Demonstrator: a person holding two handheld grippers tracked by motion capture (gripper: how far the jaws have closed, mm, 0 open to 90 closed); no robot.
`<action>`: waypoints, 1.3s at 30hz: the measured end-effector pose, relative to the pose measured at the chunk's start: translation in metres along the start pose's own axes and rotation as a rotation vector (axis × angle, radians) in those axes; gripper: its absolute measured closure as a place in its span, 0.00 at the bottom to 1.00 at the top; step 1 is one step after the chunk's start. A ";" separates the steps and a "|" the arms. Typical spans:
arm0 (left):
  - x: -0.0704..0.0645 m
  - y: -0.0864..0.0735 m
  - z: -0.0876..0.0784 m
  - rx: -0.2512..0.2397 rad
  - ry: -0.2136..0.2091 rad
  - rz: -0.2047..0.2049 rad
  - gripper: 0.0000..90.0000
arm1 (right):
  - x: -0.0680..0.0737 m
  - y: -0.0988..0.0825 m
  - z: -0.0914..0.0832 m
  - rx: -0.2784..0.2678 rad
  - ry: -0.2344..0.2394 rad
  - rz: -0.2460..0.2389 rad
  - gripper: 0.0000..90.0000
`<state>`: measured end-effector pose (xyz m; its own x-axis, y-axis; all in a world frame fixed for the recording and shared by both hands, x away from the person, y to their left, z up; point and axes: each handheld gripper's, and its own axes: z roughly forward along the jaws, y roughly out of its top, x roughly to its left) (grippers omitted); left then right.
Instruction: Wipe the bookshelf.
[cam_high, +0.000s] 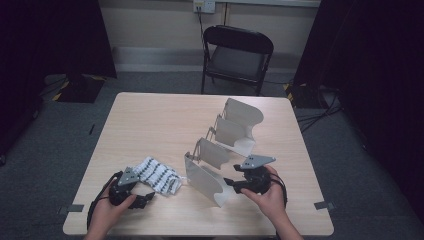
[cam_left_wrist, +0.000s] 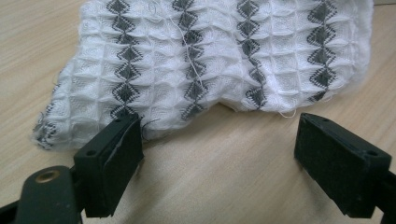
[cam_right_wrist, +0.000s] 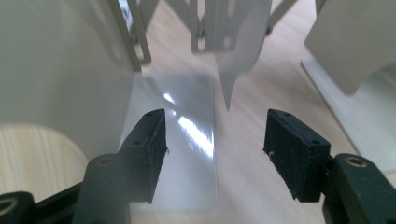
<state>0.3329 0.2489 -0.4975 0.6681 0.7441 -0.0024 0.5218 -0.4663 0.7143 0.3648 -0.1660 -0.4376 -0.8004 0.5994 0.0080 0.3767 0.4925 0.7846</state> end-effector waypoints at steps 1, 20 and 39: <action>0.000 0.000 0.000 0.000 0.000 0.000 0.17 | -0.001 0.005 -0.001 -0.009 0.002 0.003 0.43; 0.000 0.000 0.001 -0.007 -0.001 0.003 0.16 | -0.015 0.071 0.019 -0.016 0.007 0.003 0.49; 0.000 0.000 0.001 -0.008 -0.001 0.003 0.16 | -0.012 0.100 0.048 0.055 0.012 0.003 0.74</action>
<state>0.3333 0.2486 -0.4985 0.6700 0.7424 -0.0012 0.5157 -0.4642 0.7201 0.4345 -0.0943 -0.3889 -0.8048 0.5933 0.0184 0.4042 0.5250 0.7490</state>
